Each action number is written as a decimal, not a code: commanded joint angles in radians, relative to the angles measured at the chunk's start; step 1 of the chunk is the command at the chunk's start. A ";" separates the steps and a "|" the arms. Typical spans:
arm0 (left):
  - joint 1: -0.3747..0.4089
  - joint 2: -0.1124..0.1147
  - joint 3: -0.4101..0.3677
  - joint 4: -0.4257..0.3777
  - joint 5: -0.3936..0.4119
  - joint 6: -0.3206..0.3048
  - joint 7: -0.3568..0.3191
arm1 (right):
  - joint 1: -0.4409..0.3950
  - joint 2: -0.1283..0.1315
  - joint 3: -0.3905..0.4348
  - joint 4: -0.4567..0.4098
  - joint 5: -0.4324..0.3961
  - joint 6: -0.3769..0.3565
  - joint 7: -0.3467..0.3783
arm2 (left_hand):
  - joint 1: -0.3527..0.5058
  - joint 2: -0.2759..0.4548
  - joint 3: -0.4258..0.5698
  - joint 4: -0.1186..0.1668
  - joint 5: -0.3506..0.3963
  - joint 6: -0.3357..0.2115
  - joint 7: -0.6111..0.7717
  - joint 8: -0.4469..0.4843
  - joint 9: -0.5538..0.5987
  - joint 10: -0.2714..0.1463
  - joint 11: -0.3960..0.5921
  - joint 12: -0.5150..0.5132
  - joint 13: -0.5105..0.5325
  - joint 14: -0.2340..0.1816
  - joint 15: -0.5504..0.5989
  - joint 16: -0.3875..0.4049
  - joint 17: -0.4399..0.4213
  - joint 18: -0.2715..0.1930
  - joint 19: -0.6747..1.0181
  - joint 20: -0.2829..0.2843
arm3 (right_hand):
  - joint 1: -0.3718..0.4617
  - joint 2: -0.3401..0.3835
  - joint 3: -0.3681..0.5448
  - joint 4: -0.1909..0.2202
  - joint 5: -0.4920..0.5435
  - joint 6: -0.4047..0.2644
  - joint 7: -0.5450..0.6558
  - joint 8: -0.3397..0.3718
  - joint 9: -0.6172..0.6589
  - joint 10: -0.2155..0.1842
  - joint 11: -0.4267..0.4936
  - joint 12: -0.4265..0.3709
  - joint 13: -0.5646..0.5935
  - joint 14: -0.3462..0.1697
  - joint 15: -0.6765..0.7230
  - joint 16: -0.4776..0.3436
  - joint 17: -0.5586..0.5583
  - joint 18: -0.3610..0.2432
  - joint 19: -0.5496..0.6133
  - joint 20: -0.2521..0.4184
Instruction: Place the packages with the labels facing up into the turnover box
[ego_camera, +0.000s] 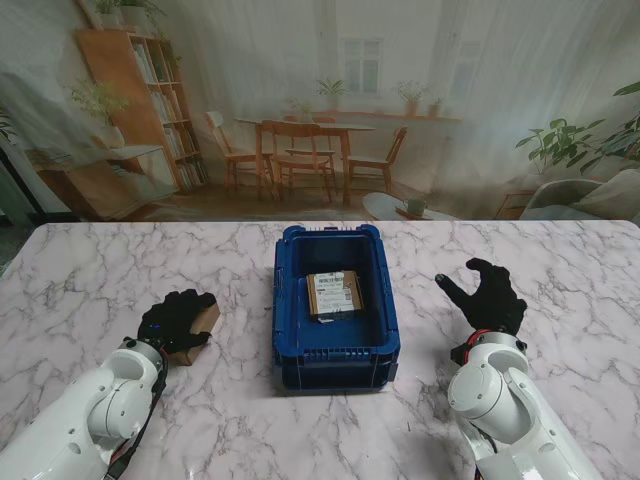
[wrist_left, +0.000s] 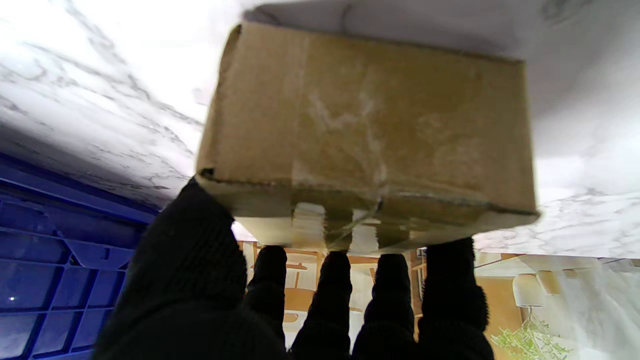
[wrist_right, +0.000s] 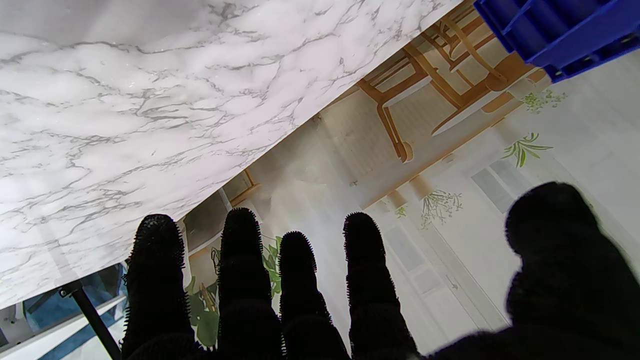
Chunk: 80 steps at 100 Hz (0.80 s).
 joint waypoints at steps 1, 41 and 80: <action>0.022 0.000 0.001 0.025 0.004 -0.001 -0.030 | -0.001 -0.004 -0.001 0.003 0.002 0.005 -0.001 | 0.123 0.021 0.229 0.060 0.076 0.007 0.259 0.104 0.041 0.002 0.086 0.046 0.135 0.010 0.236 0.099 0.027 -0.231 0.118 0.034 | 0.028 0.038 -0.017 0.015 -0.006 0.000 -0.006 -0.019 -0.013 -0.013 0.000 -0.003 -0.018 -0.016 -0.030 -0.007 -0.008 -0.024 0.002 0.004; 0.005 0.009 0.019 0.047 -0.011 -0.010 -0.097 | 0.001 -0.003 -0.003 0.004 0.003 0.007 0.003 | 0.049 0.017 -0.103 -0.073 0.108 -0.015 -0.150 -0.375 -0.038 -0.046 -0.241 -0.398 0.058 0.050 -0.028 -0.296 -0.025 -0.094 0.001 -0.006 | 0.027 0.037 -0.018 0.015 -0.004 -0.002 -0.005 -0.020 -0.008 -0.014 0.001 -0.003 -0.015 -0.025 -0.037 -0.012 -0.009 -0.020 0.000 0.002; -0.032 0.014 0.060 0.094 -0.012 0.013 -0.116 | 0.003 -0.002 -0.003 0.007 0.005 0.005 0.008 | 0.020 0.011 -0.135 -0.094 0.117 0.018 -0.129 -0.385 0.148 0.022 -0.044 -0.167 0.150 0.034 0.139 -0.124 -0.012 -0.174 0.058 0.018 | 0.027 0.038 -0.017 0.015 -0.004 -0.001 -0.006 -0.021 -0.001 -0.014 0.002 -0.004 -0.018 -0.019 -0.044 -0.016 -0.011 -0.021 -0.003 0.000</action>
